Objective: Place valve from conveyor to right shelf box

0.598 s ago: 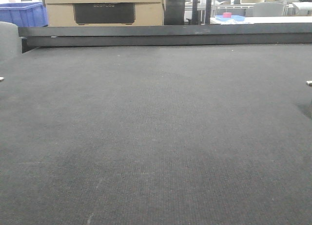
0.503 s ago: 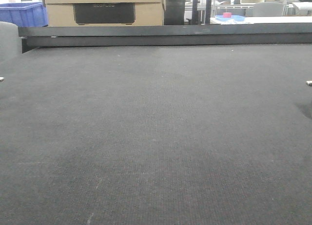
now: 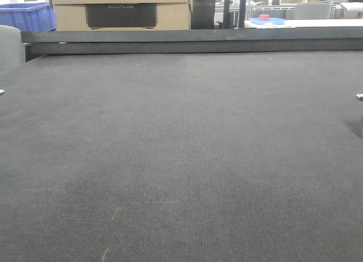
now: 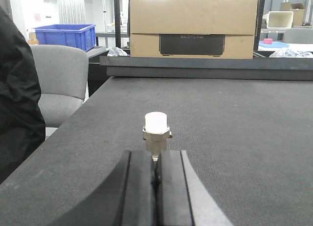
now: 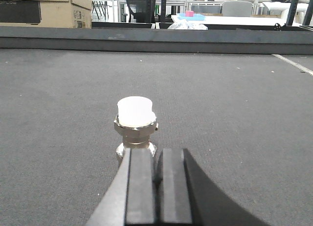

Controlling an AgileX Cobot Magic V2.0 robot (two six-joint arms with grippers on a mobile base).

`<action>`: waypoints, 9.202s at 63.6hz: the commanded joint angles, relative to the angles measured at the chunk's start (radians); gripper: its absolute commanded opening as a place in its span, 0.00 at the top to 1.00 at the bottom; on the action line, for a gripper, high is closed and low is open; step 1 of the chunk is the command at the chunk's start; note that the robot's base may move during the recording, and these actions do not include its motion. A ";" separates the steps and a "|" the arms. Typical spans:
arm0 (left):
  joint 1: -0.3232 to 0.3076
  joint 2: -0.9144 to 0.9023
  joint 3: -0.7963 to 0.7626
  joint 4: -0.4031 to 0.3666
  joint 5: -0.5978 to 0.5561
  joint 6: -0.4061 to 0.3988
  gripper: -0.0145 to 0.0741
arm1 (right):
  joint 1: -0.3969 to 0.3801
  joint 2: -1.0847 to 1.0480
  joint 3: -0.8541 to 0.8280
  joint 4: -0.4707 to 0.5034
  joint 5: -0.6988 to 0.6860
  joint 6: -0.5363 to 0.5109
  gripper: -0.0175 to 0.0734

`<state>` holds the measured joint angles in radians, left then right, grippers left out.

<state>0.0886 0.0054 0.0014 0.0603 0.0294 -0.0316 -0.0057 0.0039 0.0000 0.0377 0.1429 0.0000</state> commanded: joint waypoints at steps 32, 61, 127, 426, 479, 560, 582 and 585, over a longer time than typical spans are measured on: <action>-0.005 -0.005 -0.068 -0.060 -0.195 -0.002 0.96 | 0.001 -0.004 -0.070 -0.002 -0.210 0.000 0.98; -0.005 0.389 -0.721 -0.018 0.404 -0.002 0.41 | 0.001 0.241 -0.591 -0.002 0.037 0.000 0.31; -0.137 0.541 -0.806 -0.039 0.470 -0.002 0.16 | 0.089 1.288 -1.263 -0.009 0.971 -0.098 0.18; -0.031 1.379 -1.553 -0.162 1.176 0.205 0.96 | 0.087 1.101 -1.197 0.039 0.724 -0.079 0.98; -0.031 1.239 -1.553 -0.162 1.147 0.205 0.96 | 0.087 1.019 -1.314 0.051 0.686 -0.079 0.98; -0.031 1.239 -1.553 -0.162 0.765 0.205 0.96 | 0.087 1.019 -1.314 0.051 0.401 -0.079 0.98; -0.031 1.239 -1.553 -0.162 0.765 0.205 0.96 | 0.087 1.019 -1.314 0.051 0.399 -0.079 0.98; -0.031 1.239 -1.553 -0.162 0.765 0.205 0.96 | 0.087 1.019 -1.314 0.051 0.399 -0.079 0.98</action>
<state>0.0621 1.2576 -1.5416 -0.0939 0.8469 0.1813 0.0843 1.0368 -1.2969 0.0892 0.6223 -0.0792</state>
